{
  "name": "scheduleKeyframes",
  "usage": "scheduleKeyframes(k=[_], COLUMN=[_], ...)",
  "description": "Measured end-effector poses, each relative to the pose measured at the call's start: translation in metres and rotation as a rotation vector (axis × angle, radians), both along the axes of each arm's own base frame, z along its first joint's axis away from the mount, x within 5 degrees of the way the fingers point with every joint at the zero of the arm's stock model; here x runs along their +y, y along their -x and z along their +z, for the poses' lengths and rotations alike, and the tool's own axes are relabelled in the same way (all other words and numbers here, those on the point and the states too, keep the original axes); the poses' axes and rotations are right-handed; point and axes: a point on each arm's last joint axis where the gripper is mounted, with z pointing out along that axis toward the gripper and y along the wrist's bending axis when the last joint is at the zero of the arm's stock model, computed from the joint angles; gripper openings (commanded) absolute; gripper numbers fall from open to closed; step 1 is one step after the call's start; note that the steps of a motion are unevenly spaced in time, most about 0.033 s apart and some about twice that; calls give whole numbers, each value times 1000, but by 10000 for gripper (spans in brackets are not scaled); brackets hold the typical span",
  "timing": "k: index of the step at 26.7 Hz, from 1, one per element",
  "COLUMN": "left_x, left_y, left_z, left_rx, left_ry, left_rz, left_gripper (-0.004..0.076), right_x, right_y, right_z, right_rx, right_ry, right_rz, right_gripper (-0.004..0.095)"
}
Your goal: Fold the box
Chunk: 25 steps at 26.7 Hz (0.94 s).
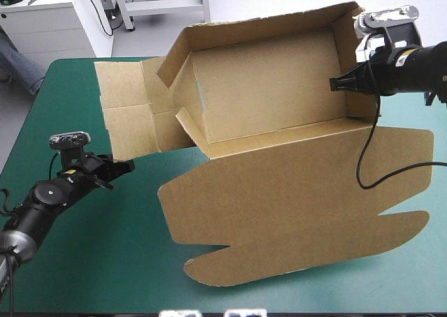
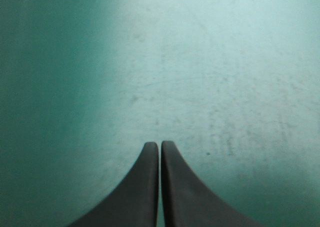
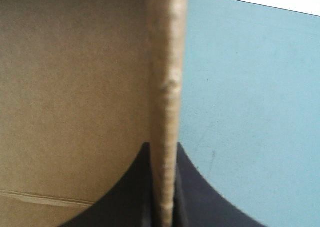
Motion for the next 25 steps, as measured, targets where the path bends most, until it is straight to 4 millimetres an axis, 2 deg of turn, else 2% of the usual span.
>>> scheduleKeyframes(k=[2,6,12,17,20,23,25], left_x=[-5,-19,-34,-50,-57,-62,-62], left_y=[-8,-28,-51,-59,-63,-66,-68], left_z=[5,12,-6,-5,3,29,44], left_rx=[-20,-73,-65,-83,-109,-193,-227], left_ry=[17,167,309,424,495,532,529], left_rz=[-55,-164,-327,-547,-663,-786,-803], left_gripper=[8,8,8,8,8,1,0], right_x=[0,0,0,1,2,3,2], right_y=[0,0,0,0,0,0,0], right_z=[0,0,0,0,0,0,0], right_rx=[-1,-3,-4,-5,-6,-6,-5], right_ry=[3,11,15,10,7,3,7], right_rz=[3,11,14,28,41,43,41], right_gripper=[-20,-20,-20,-20,-20,-20,-20])
